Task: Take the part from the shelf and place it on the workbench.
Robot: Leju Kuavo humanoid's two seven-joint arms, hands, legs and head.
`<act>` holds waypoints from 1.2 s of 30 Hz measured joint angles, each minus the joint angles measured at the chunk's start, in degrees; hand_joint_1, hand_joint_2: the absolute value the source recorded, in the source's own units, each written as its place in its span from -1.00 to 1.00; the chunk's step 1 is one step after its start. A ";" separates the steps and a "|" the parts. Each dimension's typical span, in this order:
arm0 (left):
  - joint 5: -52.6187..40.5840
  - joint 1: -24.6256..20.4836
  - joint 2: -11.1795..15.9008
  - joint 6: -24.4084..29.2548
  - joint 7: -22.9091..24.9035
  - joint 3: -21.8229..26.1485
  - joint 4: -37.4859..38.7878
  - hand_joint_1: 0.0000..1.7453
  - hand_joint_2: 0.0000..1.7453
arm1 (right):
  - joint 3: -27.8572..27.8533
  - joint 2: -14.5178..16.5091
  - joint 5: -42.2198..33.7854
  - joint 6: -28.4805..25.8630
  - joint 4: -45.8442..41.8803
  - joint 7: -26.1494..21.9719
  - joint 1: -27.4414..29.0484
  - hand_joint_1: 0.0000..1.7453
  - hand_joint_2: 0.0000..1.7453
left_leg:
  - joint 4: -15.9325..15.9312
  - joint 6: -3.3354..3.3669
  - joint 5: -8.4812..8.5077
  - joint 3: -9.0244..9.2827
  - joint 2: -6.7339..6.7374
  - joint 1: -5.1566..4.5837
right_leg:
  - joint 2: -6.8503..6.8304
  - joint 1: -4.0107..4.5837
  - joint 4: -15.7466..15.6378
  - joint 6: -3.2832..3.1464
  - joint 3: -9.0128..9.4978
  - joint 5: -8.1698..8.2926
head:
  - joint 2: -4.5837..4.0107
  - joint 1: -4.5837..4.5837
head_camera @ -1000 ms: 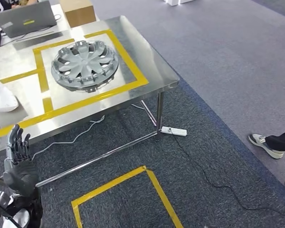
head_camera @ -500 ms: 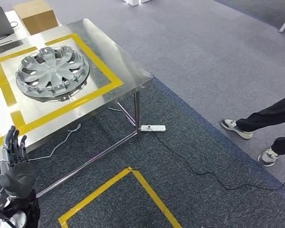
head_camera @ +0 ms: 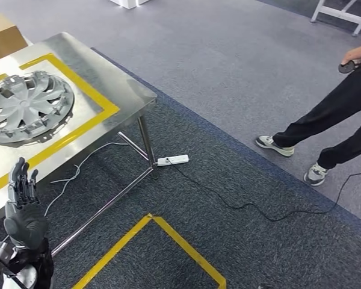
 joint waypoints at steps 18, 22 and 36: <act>-0.01 0.44 -0.05 -0.05 0.00 0.13 -0.08 -1.00 -1.00 | 0.00 0.08 0.00 0.02 0.00 0.18 0.16 -1.00 -1.00 | -1.05 2.36 2.38 -0.94 -4.95 0.70 | 2.27 -0.45 11.30 2.76 -7.23 -5.30 | 0.00 0.23; -0.03 0.53 -0.05 -0.04 0.00 0.20 -0.07 -1.00 -1.00 | 0.00 0.11 0.00 0.03 0.00 0.26 0.21 -1.00 -1.00 | -1.04 2.34 2.08 -0.63 -1.86 0.47 | 1.10 -0.63 13.81 2.90 -7.89 -5.11 | 0.00 0.24; -0.16 0.69 0.02 0.16 0.00 0.30 -0.09 -1.00 -1.00 | 0.00 0.14 0.06 0.04 0.00 0.62 0.00 -1.00 -1.00 | 14.87 -0.38 -5.39 -7.78 -4.17 0.38 | 3.77 -0.47 0.30 -0.14 -0.60 0.41 | 0.00 -0.36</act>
